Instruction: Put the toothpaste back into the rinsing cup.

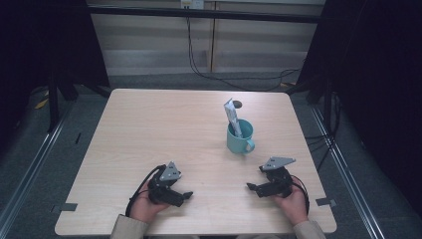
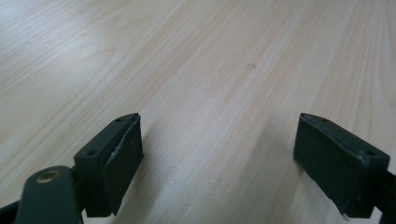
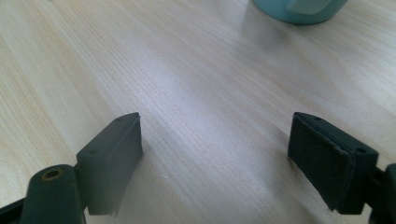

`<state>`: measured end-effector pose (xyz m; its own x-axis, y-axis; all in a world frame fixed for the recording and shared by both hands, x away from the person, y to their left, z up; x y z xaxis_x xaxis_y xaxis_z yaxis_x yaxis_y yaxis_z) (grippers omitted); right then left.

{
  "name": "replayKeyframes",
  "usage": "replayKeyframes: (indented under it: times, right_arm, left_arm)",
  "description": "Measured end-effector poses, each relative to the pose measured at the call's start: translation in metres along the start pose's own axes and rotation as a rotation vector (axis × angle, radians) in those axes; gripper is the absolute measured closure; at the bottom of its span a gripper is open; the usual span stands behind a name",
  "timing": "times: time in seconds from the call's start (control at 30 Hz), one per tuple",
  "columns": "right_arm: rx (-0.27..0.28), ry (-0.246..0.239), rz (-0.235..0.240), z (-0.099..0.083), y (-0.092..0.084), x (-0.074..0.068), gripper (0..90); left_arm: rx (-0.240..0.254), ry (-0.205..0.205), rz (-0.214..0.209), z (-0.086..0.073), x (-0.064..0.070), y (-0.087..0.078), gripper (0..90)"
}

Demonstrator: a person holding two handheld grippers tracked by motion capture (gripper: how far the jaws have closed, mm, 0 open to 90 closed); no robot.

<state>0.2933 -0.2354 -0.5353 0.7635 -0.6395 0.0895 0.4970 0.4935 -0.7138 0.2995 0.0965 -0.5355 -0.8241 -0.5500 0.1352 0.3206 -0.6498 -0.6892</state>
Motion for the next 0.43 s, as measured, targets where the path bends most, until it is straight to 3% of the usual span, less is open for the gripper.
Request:
replayKeyframes:
  times: [0.43]
  right_arm:
    - [0.034, 0.016, -0.013, -0.0047, -0.001, -0.0008, 16.6]
  left_arm:
    - [0.004, -0.001, -0.002, 0.0, 0.0001, 0.0003, 15.4]
Point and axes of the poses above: each handheld gripper's, and its own axes: y roughly forward along the jaws, z roughly out of its top, x roughly to its right, the point moved 4 cm from there along y, roughly forward along the jaws, and after that the axes turned 9 degrees about -y, right-handed, at the moved point
